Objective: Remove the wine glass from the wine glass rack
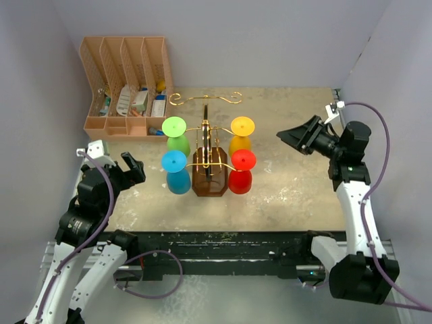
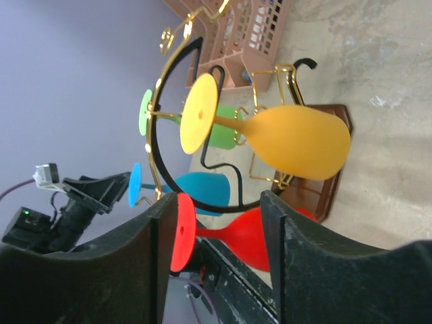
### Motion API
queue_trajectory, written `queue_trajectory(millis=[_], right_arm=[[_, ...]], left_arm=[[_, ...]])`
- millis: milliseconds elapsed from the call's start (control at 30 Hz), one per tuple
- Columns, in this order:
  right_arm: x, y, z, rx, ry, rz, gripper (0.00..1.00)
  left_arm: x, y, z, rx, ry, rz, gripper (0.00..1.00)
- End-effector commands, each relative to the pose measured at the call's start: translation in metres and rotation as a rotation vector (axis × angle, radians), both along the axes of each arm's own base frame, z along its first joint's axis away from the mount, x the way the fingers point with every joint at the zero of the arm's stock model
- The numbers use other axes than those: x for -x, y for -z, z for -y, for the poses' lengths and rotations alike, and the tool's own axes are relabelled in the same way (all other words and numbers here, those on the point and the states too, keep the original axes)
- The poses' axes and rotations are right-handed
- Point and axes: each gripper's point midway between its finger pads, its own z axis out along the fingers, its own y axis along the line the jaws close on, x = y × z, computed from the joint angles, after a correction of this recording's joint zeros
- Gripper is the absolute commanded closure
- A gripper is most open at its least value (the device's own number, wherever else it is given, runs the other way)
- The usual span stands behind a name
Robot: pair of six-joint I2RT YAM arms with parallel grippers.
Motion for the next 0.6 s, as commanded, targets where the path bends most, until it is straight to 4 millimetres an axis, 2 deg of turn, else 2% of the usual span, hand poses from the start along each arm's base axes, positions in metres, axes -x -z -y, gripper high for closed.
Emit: queue_trajectory(millis=[0, 133, 333, 567], right_arm=[[-0.010, -0.034, -0.007, -0.070, -0.064, 0.122, 0.48], [-0.017, -0.033, -0.013, -0.070, -0.107, 0.118, 0.49], [-0.030, -0.029, -0.046, -0.063, -0.191, 0.090, 0.50], [-0.039, -0.024, -0.061, -0.086, -0.226, 0.070, 0.52]], left_arm=[[-0.004, -0.018, 0.001, 0.017, 0.006, 0.063, 0.01], [-0.004, -0.018, 0.001, 0.018, 0.002, 0.063, 0.01], [-0.002, -0.019, -0.002, 0.020, -0.009, 0.069, 0.02], [-0.002, -0.018, -0.002, 0.020, -0.015, 0.066, 0.02]])
